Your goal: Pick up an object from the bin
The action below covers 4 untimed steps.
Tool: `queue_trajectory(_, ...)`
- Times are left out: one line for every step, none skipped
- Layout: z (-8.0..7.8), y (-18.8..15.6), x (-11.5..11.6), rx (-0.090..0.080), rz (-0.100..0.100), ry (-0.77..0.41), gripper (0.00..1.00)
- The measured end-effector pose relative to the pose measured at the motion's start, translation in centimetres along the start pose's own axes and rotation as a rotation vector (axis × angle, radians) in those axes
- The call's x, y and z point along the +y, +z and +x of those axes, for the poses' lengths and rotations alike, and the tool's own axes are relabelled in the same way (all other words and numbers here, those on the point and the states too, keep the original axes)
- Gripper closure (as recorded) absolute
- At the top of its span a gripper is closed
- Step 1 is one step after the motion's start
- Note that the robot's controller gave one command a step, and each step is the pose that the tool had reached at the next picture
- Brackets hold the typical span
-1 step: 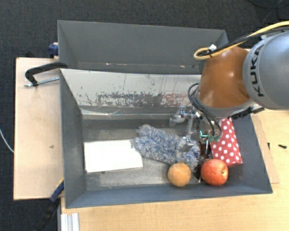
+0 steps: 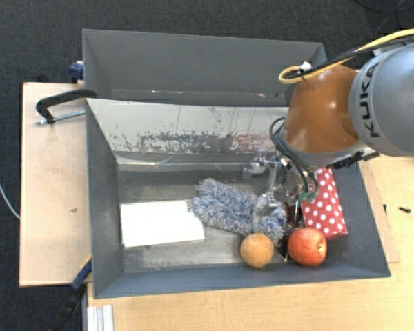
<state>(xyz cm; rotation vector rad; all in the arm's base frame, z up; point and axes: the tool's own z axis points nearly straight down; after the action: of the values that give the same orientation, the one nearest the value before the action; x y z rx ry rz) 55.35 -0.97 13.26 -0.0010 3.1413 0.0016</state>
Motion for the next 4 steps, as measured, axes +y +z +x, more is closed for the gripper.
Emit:
queue_trajectory(-0.6,2.9,1.7,-0.007,0.001,0.107,0.00)
queue_trajectory(-1.0,5.9,3.0,0.002,-0.001,0.123,0.00)
queue_trajectory(-1.0,6.0,3.0,0.000,0.001,0.272,0.00)
queue_trajectory(-1.1,5.8,3.1,-0.003,-0.001,0.192,0.00)
